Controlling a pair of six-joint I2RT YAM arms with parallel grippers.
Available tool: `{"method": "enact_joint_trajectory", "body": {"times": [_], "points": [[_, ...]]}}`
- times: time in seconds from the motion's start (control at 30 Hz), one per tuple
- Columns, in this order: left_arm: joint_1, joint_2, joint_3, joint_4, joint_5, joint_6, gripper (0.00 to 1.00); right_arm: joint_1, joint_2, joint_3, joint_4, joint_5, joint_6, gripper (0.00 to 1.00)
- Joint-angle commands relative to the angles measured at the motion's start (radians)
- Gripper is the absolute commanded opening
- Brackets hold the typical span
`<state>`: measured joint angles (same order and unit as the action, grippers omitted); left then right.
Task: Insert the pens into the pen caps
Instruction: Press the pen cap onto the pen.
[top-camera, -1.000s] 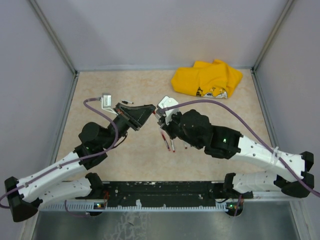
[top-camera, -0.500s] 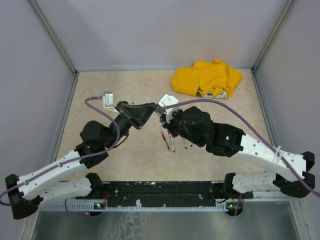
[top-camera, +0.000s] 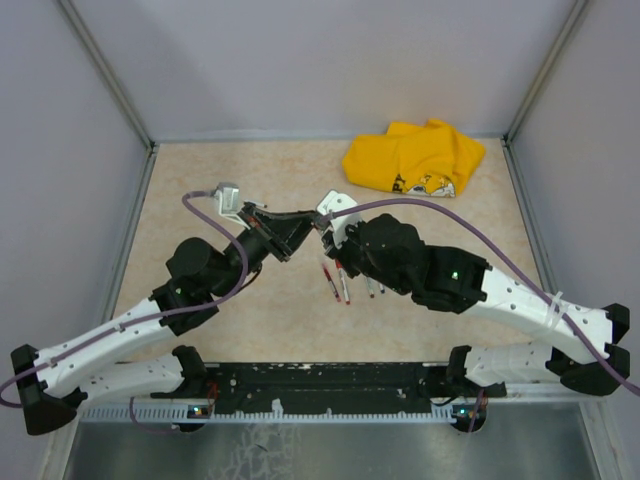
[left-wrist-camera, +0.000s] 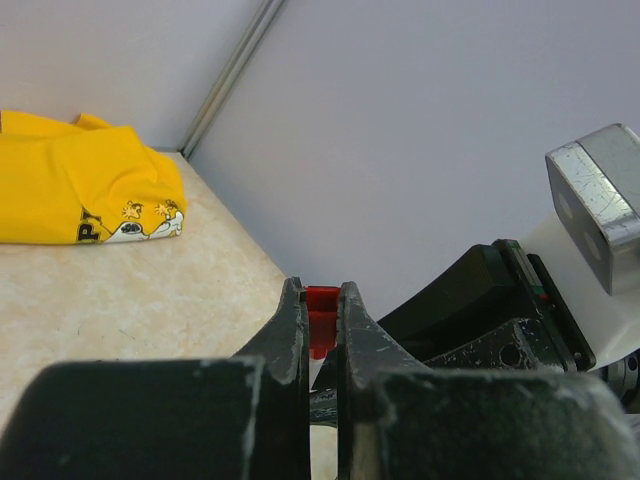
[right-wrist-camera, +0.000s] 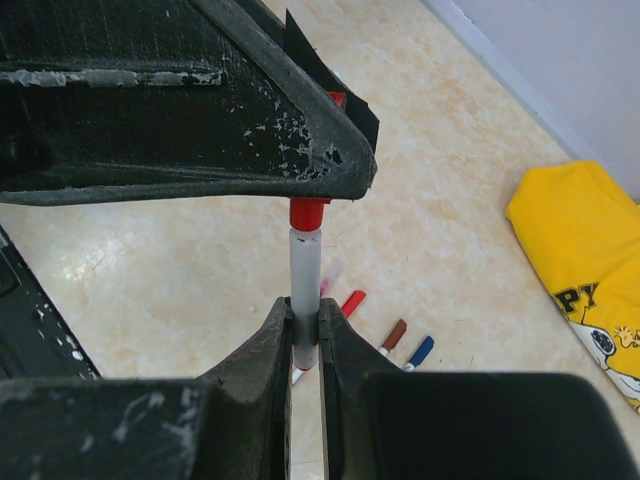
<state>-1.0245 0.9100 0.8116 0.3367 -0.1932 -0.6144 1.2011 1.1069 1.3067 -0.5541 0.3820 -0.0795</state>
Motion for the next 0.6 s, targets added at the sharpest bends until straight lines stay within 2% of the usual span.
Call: {"method": "enact_joint_trajectory", "body": {"times": [0.0, 0.57], "points": [[-0.071, 0.099, -0.077, -0.427, 0.236, 0.016, 0.0, -0.009, -0.065, 0.152, 0.533, 0.004, -0.003, 0.0], [-0.075, 0.105, -0.065, -0.514, 0.192, 0.088, 0.0, -0.009, -0.079, 0.128, 0.508, 0.019, 0.038, 0.0]]}}
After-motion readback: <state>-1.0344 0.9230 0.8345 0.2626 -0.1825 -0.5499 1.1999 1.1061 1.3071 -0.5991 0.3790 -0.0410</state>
